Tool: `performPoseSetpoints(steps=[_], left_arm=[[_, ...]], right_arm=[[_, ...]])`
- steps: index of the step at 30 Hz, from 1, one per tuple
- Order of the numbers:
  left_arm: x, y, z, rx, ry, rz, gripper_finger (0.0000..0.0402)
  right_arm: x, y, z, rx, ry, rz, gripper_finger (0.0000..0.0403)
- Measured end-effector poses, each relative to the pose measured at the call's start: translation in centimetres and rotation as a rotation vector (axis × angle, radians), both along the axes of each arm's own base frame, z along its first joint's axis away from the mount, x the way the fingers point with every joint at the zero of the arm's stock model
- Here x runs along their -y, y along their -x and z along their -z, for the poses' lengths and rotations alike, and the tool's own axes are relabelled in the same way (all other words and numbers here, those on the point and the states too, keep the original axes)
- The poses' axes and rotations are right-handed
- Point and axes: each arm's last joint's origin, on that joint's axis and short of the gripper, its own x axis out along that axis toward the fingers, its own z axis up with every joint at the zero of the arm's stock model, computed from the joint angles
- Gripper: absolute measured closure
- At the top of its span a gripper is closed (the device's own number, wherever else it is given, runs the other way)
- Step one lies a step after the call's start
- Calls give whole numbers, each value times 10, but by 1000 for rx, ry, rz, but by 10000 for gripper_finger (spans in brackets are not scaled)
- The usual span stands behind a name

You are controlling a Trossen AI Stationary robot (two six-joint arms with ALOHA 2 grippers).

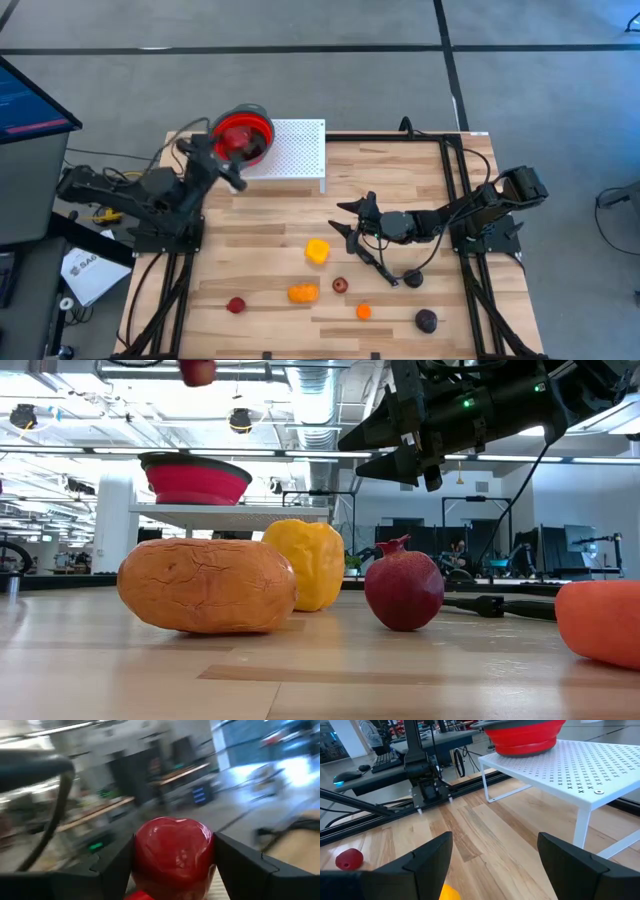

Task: Pick & Place Fruit
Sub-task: Put the red apple into the red strainer bowl on the shelf

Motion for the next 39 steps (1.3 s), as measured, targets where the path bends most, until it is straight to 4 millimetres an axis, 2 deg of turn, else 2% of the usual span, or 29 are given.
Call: performPoseSetpoints(steps=[5,10,19,26,34,39], left_arm=[[-10,9,-15,-72,14,-222,167],[-14,9,-15,-105,12,-275,170],[-14,10,-13,-86,28,-296,168],[-12,2,22,-50,46,-282,154],[-18,7,8,8,49,-258,164],[-14,2,11,40,56,-194,161]], right_arm=[[0,0,0,0,0,0,117],[0,0,0,1,0,0,117],[0,0,0,1,-1,0,117],[0,0,0,1,0,0,117],[0,0,0,4,-1,-1,117],[0,0,0,5,-1,-1,117]])
